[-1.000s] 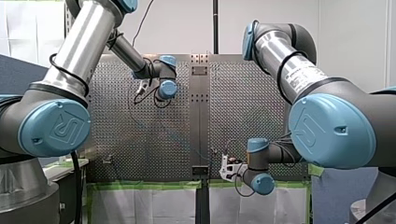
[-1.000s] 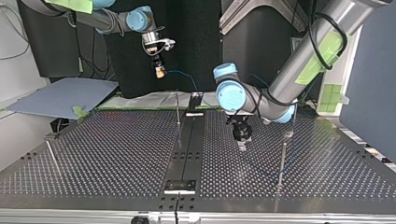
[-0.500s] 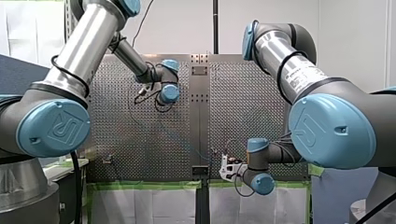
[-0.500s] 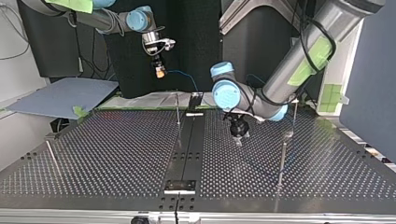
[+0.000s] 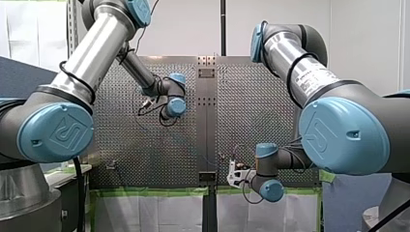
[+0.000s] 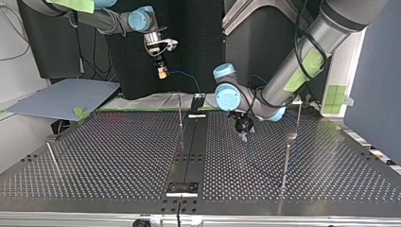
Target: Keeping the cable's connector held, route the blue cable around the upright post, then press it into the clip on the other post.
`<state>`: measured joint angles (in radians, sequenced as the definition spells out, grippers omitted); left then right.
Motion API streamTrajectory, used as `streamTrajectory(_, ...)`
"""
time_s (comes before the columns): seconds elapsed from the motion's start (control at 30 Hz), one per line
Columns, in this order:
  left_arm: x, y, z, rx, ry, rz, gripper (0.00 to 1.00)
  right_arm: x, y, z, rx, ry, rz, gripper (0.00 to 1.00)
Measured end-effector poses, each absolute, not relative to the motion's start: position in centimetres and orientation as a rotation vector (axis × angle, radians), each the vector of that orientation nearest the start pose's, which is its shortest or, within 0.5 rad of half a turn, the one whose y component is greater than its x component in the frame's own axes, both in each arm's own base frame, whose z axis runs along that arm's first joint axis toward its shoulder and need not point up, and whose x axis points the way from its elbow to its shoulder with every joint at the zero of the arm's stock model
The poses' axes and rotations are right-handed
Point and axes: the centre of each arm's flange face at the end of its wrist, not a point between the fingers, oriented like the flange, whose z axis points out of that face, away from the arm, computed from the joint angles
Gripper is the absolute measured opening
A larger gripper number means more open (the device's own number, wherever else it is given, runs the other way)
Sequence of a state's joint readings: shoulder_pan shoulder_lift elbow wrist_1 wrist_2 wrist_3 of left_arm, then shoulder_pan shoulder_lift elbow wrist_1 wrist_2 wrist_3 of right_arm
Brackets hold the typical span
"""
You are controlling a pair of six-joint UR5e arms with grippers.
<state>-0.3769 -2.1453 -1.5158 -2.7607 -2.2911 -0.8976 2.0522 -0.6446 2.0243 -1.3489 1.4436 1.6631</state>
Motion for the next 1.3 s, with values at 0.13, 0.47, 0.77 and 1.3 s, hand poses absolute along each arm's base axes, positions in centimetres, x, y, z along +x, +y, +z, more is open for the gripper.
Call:
streamTrajectory(0.13, 56.4, -29.5, 20.3, 0.375, 1.721, 0.837, 0.99, 36.5, -38.4, -7.0, 1.651, -0.966, 1.684, 0.0)
streamTrajectory(0.47, 56.5, -29.5, 18.8, 0.388, 1.741, 0.845, 0.99, 36.5, -38.4, -7.0, 1.652, -0.966, 1.684, 0.0)
streamTrajectory(0.77, 56.1, -30.1, 14.9, 0.422, 1.783, 0.843, 0.99, 36.5, -38.4, -7.0, 1.652, -0.966, 1.684, 0.0)
streamTrajectory(1.3, 55.2, -31.5, 12.1, 0.373, 1.815, 0.757, 0.99, 36.5, -38.4, -7.0, 1.655, -0.967, 1.681, 0.0)
